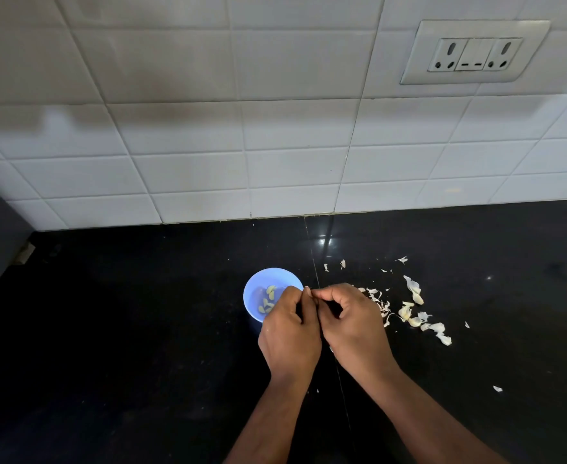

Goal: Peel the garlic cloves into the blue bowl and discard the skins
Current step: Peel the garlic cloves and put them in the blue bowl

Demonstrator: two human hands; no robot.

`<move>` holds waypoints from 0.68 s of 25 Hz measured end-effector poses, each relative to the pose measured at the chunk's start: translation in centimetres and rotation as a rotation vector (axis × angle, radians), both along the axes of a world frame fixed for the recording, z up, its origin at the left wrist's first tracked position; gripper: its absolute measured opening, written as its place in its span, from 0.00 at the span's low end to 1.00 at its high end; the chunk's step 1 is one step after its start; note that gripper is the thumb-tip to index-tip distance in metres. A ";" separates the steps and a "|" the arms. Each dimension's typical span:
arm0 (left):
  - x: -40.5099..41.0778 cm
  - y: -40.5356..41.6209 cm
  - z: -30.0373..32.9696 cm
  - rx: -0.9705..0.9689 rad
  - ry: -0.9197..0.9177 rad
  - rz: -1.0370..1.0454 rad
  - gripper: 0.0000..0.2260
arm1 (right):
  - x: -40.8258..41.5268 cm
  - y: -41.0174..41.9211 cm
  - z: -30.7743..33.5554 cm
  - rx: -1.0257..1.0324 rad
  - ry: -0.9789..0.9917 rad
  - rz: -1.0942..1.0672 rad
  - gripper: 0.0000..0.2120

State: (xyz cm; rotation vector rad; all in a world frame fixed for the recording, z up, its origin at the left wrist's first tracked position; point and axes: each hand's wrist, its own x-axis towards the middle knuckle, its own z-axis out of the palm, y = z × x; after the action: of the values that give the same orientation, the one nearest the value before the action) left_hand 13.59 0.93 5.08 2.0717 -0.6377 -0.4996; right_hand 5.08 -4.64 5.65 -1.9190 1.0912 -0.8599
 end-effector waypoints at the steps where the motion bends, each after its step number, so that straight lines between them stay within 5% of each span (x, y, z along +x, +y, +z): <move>1: 0.1 0.0 0.1 0.025 0.005 -0.007 0.17 | 0.0 -0.1 -0.2 -0.057 0.032 0.012 0.07; 8: 0.9 0.7 -1.9 -0.021 0.185 0.023 0.08 | 1.2 -2.2 -1.5 0.053 0.053 0.053 0.08; 17: 3.5 2.1 0.1 -0.211 0.147 0.162 0.16 | 4.2 -3.3 -2.5 0.180 0.091 0.190 0.12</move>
State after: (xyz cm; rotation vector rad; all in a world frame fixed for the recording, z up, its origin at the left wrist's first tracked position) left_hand 17.07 3.06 5.18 1.8501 -0.4134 -0.4648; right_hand 9.25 -7.92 3.14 -1.8894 0.9850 -0.5556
